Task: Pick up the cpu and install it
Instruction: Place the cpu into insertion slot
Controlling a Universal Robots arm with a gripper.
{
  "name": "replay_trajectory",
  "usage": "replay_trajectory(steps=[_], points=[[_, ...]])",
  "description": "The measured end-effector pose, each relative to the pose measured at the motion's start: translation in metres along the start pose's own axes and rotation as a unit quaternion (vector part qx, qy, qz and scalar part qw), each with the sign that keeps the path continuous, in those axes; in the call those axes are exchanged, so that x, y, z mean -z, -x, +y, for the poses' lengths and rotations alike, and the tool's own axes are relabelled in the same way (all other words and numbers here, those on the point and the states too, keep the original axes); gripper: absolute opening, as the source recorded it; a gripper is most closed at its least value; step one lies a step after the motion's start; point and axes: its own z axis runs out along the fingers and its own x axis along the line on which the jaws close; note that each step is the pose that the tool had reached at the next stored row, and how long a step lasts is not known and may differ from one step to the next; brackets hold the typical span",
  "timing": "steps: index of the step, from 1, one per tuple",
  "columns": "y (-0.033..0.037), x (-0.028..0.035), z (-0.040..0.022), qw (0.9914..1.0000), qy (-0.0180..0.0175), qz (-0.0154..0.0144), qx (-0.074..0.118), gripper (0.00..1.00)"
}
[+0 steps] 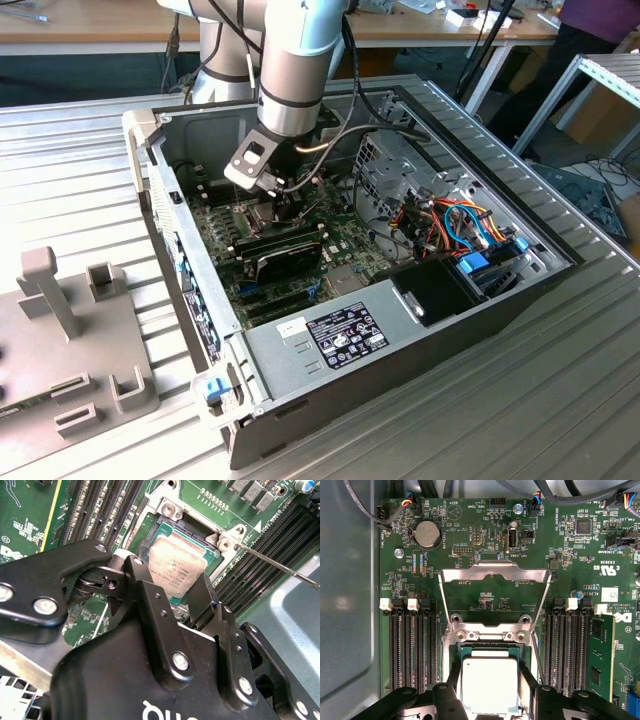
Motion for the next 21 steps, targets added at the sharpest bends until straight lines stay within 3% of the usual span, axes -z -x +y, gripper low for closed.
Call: replay_trajectory(steps=[21], points=[[0.0000, -0.0011, 0.0000, 1.00000, 0.0000, 0.0000, 0.000, 0.55]])
